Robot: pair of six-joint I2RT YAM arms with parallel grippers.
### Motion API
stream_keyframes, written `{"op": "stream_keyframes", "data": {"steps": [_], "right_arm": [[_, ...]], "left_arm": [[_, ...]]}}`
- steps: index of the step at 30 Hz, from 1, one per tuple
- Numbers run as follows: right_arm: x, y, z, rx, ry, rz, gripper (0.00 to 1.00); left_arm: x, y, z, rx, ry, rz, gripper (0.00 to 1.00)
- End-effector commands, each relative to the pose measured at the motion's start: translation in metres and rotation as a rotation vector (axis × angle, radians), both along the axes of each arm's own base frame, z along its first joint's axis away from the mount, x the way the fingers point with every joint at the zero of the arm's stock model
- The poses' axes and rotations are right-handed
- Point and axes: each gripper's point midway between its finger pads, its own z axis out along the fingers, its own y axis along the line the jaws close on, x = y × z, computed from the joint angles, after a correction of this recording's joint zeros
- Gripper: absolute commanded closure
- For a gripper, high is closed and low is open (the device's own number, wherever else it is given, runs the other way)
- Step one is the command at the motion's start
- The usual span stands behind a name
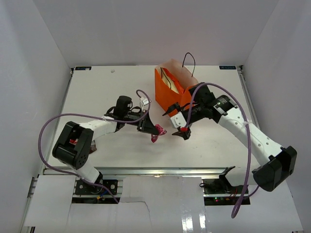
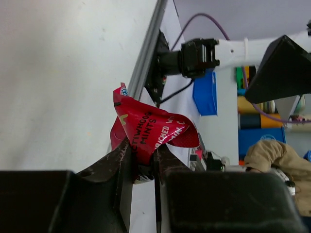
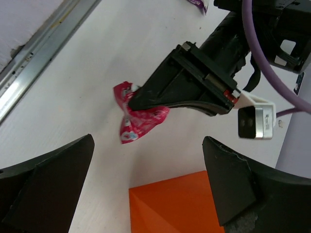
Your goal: Place the snacks into the paper bag
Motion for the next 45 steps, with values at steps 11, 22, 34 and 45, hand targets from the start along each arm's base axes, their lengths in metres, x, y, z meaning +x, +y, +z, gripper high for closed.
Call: {"op": "stream_keyframes", "data": {"steps": [11, 22, 34, 45], "right_arm": [[-0.001, 0.048, -0.036, -0.095, 0.036, -0.022, 0.02], [-0.023, 0.059, -0.043, -0.091, 0.114, 0.002, 0.35], [-0.024, 0.051, -0.04, -0.088, 0.094, -0.026, 0.75], [0.013, 0.031, 0.043, 0.088, 0.114, -0.225, 0.85]], "left_arm": [[-0.051, -0.011, 0.065, -0.13, -0.125, -0.149, 0.78], [-0.054, -0.011, 0.081, -0.152, -0.172, -0.149, 0.6], [-0.045, -0.001, 0.093, -0.16, -0.229, -0.084, 0.36], [0.038, 0.095, 0.128, 0.144, -0.455, 0.439, 0.23]]}}
